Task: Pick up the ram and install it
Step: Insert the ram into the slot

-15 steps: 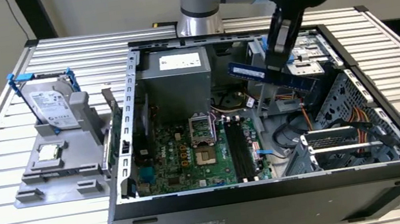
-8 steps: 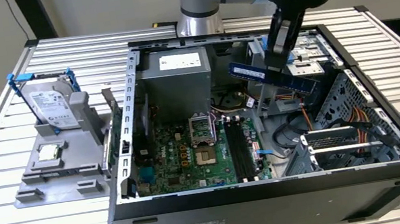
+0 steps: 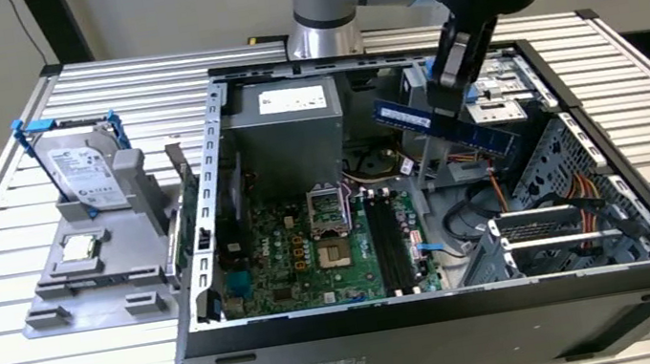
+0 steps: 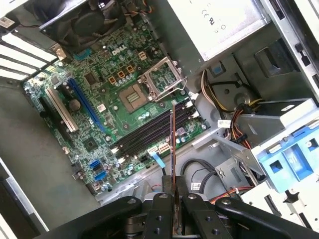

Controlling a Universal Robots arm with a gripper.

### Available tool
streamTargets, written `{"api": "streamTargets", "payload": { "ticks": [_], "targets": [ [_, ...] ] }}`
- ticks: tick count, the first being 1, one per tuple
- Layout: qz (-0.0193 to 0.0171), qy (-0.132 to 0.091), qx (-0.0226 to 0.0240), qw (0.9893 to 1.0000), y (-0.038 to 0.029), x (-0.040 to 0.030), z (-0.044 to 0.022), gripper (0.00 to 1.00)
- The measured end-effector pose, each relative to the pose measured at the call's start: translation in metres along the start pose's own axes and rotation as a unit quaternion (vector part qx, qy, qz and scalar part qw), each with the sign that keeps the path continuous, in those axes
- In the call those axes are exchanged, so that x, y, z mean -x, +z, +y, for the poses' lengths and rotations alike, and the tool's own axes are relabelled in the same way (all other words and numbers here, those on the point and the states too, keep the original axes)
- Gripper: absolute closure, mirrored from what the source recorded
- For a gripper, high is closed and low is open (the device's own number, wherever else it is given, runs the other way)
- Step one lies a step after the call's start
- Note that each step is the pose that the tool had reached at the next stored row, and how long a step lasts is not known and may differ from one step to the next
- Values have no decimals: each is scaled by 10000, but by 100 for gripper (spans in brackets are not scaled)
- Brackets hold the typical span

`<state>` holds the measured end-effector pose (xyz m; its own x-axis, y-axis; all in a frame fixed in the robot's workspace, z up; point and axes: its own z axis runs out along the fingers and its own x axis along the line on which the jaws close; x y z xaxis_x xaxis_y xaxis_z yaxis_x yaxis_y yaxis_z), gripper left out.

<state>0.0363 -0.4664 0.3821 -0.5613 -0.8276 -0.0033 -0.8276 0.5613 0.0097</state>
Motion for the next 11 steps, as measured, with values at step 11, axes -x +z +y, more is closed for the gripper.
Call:
{"api": "streamTargets", "payload": {
  "ticks": [11],
  "targets": [
    [-3, 344, -1, 9994, 0, -8, -5, 100]
  ]
}}
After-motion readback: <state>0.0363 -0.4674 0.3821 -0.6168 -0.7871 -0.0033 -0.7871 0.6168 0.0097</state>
